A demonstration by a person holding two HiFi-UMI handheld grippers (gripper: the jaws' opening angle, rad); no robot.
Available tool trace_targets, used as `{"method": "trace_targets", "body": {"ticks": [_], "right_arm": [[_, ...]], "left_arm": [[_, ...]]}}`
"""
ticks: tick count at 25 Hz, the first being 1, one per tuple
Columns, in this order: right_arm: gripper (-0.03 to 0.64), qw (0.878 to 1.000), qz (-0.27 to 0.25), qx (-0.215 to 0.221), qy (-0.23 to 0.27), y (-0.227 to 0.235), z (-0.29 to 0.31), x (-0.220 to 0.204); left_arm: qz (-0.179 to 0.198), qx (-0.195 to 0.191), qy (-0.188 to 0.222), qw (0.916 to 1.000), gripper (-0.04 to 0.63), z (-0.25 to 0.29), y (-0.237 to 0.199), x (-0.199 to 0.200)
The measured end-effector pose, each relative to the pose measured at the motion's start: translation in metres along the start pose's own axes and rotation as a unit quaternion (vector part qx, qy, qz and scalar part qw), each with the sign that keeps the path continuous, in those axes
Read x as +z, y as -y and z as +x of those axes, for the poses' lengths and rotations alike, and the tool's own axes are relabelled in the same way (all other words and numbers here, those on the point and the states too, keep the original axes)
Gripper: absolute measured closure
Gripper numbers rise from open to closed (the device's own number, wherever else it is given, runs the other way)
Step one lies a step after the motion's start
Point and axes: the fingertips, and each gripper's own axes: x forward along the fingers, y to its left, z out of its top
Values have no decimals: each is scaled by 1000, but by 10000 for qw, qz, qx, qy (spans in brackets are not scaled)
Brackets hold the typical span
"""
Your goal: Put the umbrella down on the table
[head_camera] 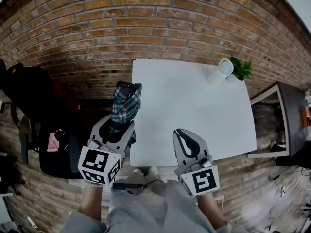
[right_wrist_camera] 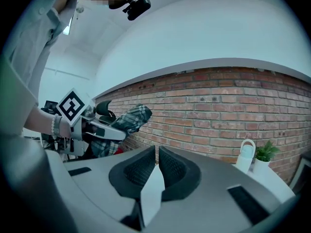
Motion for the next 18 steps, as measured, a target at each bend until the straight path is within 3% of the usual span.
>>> {"method": "trace_targets", "body": {"ticks": [4,12,18], "right_arm": [[565,9999,48,-68,-121,9,3,-8],[565,9995,169,-224,-127,33,9,-23],[565,9988,260,-381,-183,45,7,-37]], "left_arm": [[-42,-105,-178,9998,367,37,-11,-6],[233,-399,-573,9973,367,130,-23,-9],[480,-535,-1336,9884,367,205,-40,-43]]}}
